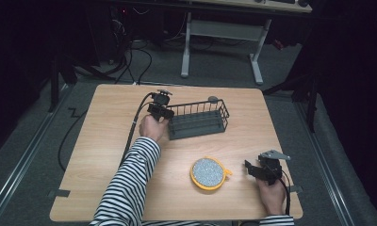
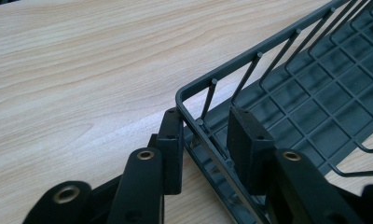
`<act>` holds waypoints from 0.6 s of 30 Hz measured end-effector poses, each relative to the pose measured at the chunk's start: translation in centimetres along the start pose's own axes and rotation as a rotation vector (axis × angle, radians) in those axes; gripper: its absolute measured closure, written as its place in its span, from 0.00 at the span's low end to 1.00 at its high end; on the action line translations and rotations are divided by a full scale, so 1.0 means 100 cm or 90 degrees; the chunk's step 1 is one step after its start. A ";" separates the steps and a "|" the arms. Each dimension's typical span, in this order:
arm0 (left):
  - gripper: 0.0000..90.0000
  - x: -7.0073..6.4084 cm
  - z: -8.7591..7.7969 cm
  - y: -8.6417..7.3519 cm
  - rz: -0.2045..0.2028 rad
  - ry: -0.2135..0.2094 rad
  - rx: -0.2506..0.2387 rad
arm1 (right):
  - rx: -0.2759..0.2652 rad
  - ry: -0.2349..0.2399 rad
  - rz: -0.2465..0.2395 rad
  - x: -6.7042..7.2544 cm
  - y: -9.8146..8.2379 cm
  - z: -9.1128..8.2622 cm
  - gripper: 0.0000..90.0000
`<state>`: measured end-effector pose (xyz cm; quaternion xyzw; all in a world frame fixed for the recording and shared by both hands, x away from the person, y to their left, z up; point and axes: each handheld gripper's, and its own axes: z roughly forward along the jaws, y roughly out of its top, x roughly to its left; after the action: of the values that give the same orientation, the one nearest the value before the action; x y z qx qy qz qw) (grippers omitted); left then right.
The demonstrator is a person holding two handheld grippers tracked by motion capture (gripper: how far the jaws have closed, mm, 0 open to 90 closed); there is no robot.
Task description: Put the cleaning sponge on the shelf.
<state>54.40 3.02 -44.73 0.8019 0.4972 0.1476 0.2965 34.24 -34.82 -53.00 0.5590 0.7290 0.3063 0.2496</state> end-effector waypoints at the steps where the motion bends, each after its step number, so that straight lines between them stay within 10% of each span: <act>1: 0.75 0.000 0.000 -0.001 0.000 0.000 0.000 | 0.000 0.000 -0.001 0.000 0.000 0.000 0.39; 18: 0.75 0.009 -0.015 -0.025 0.002 -0.010 -0.006 | 0.000 0.000 -0.001 0.000 0.000 0.000 0.39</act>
<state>52.22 5.19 -45.16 0.8026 0.4926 0.1439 0.3040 34.24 -34.82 -53.00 0.5587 0.7293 0.3062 0.2494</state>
